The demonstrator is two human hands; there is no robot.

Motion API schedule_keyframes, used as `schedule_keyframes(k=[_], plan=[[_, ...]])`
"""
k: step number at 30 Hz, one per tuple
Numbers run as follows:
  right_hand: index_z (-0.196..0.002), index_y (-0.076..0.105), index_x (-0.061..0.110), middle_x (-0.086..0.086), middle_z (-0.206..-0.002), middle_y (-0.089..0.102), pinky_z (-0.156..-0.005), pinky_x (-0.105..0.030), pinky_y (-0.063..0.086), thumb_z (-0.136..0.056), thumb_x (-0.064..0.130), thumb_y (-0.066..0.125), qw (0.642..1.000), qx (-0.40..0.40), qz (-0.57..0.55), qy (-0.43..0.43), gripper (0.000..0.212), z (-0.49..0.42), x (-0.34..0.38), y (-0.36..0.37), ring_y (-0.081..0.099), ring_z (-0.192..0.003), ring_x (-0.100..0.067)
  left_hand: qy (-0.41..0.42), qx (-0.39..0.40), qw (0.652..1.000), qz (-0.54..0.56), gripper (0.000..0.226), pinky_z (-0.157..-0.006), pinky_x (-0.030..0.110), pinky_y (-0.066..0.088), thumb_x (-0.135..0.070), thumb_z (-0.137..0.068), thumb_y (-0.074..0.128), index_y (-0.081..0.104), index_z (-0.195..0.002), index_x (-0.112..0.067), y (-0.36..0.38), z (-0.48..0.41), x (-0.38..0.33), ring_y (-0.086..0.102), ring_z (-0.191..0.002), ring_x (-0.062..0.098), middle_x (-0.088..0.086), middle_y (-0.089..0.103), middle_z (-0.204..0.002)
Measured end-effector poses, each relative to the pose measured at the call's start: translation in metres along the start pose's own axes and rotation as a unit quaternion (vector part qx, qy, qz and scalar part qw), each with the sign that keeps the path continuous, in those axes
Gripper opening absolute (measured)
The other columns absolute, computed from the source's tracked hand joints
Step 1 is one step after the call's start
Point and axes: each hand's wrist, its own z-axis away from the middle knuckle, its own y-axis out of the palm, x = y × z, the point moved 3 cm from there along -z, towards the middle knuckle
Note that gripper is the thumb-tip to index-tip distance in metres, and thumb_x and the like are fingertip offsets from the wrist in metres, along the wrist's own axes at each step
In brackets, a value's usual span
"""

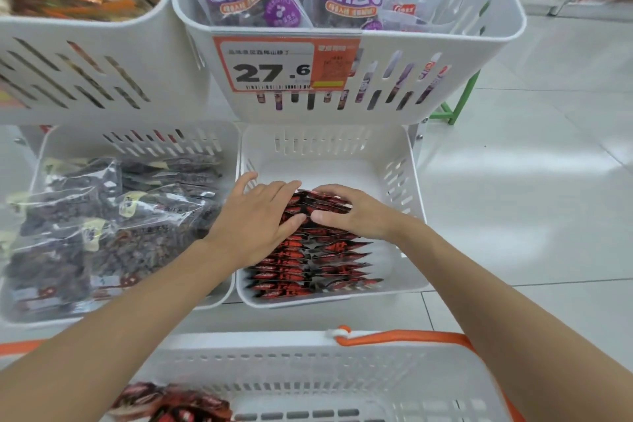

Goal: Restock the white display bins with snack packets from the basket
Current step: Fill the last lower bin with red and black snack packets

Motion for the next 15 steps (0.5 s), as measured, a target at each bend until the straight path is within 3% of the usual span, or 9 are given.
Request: schedule_keyframes(k=[2, 4, 8, 12, 15], plan=[[-0.130, 0.056, 0.030, 0.013, -0.129, 0.057, -0.098, -0.023, 0.043, -0.079, 0.061, 0.064, 0.999, -0.017, -0.034, 0.005, 0.059, -0.002, 0.003, 0.001, 0.054, -0.119, -0.006, -0.001, 0.002, 1.000, 0.007, 0.075, -0.116, 0.037, 0.003, -0.065, -0.091, 0.007, 0.035, -0.146, -0.023, -0.003, -0.001, 0.000, 0.054, -0.123, 0.014, -0.005, 0.054, -0.137], [-0.122, 0.061, 0.032, 0.013, -0.127, 0.058, -0.097, -0.025, 0.045, -0.080, 0.064, 0.059, 0.995, -0.052, -0.080, 0.024, 0.053, -0.001, 0.005, -0.002, 0.055, -0.117, -0.009, 0.006, 0.018, 0.999, 0.035, 0.069, -0.115, 0.036, 0.001, -0.068, -0.091, 0.011, 0.041, -0.140, -0.029, -0.005, -0.003, 0.001, 0.052, -0.123, 0.010, -0.011, 0.056, -0.133], [-0.122, 0.063, 0.027, 0.014, -0.126, 0.051, -0.100, -0.029, 0.030, -0.090, 0.071, 0.032, 0.990, -0.058, -0.102, 0.083, 0.062, 0.000, 0.007, 0.000, 0.044, -0.119, -0.006, -0.004, 0.065, 0.994, 0.085, 0.048, -0.116, 0.038, -0.003, -0.061, -0.097, 0.032, 0.045, -0.136, -0.036, -0.011, -0.008, -0.001, 0.051, -0.124, 0.009, -0.014, 0.064, -0.120], [-0.131, 0.057, 0.030, 0.013, -0.141, 0.045, -0.110, -0.031, 0.026, -0.086, 0.074, 0.037, 0.987, -0.131, -0.073, 0.048, 0.066, -0.002, 0.010, -0.004, 0.037, -0.133, -0.007, -0.012, 0.066, 0.994, 0.092, 0.062, -0.121, 0.038, 0.000, -0.059, -0.097, 0.038, 0.030, -0.151, -0.031, -0.017, -0.005, 0.000, 0.032, -0.142, 0.008, -0.010, 0.044, -0.150], [-0.133, 0.050, 0.045, 0.005, -0.154, 0.030, -0.118, -0.043, 0.023, -0.070, 0.085, 0.049, 0.986, -0.163, 0.020, 0.040, 0.074, 0.006, 0.013, -0.005, 0.023, -0.144, -0.014, -0.014, 0.032, 0.991, 0.128, 0.063, -0.122, 0.036, 0.007, -0.056, -0.096, 0.045, 0.030, -0.151, -0.028, -0.024, -0.002, -0.003, 0.027, -0.144, 0.012, -0.006, 0.037, -0.154]])
